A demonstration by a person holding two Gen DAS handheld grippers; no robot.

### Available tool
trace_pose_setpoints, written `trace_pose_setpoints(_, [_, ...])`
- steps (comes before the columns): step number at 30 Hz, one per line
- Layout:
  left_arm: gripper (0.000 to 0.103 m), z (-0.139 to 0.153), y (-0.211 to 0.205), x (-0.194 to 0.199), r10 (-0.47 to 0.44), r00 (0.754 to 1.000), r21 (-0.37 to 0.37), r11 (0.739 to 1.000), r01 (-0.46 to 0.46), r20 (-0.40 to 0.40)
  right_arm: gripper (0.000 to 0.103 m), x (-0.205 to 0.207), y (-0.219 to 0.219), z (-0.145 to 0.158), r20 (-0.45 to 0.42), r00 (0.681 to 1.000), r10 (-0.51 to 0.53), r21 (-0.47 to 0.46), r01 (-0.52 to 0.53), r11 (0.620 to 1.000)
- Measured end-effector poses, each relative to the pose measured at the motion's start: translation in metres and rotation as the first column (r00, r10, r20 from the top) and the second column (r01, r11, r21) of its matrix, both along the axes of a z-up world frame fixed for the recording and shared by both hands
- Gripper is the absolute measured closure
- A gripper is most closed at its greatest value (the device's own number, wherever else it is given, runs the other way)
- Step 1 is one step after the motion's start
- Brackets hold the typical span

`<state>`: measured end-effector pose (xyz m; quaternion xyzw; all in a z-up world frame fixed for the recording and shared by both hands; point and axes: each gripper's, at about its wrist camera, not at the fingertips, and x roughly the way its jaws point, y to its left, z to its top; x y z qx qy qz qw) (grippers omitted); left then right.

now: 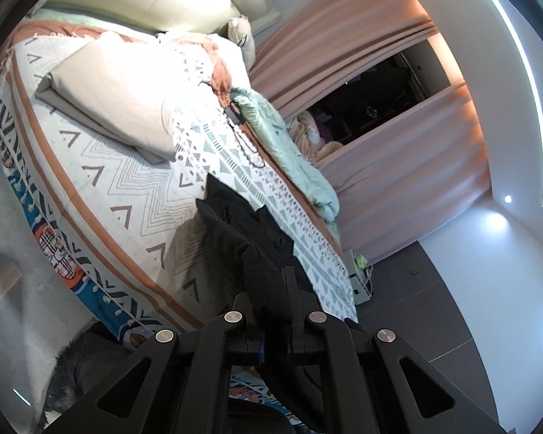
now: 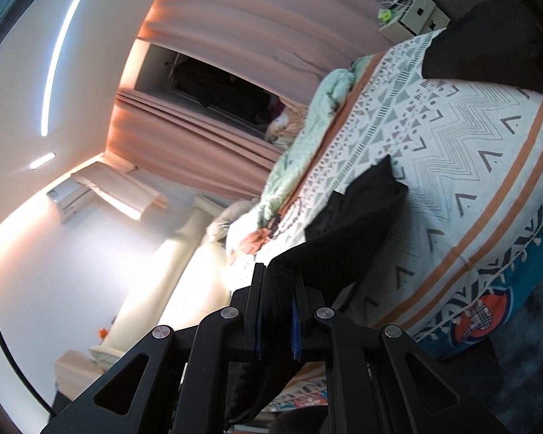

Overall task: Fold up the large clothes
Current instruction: 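Lift the shirt side with both grippers and fold it over the shirt body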

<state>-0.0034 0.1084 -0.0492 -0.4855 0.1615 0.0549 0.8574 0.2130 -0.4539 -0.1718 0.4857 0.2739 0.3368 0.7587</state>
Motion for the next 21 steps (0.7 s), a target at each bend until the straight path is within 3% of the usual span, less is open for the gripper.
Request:
trace_pose_setpoints(9, [0.096,0.016,0.002,-0.001,0.009,1.000,0.014,1.000,-0.010,0.014,0.091,0.001,0.000,0.014,0.033,0.999,-0.001,0.019,0.000,1.000])
trace_pose_setpoints(21, [0.096,0.031,0.023,0.052,0.011,1.000,0.020,1.000,-0.012,0.030,0.091,0.052,0.015,0.025,0.027,0.999,-0.034,0.022,0.033,0.999])
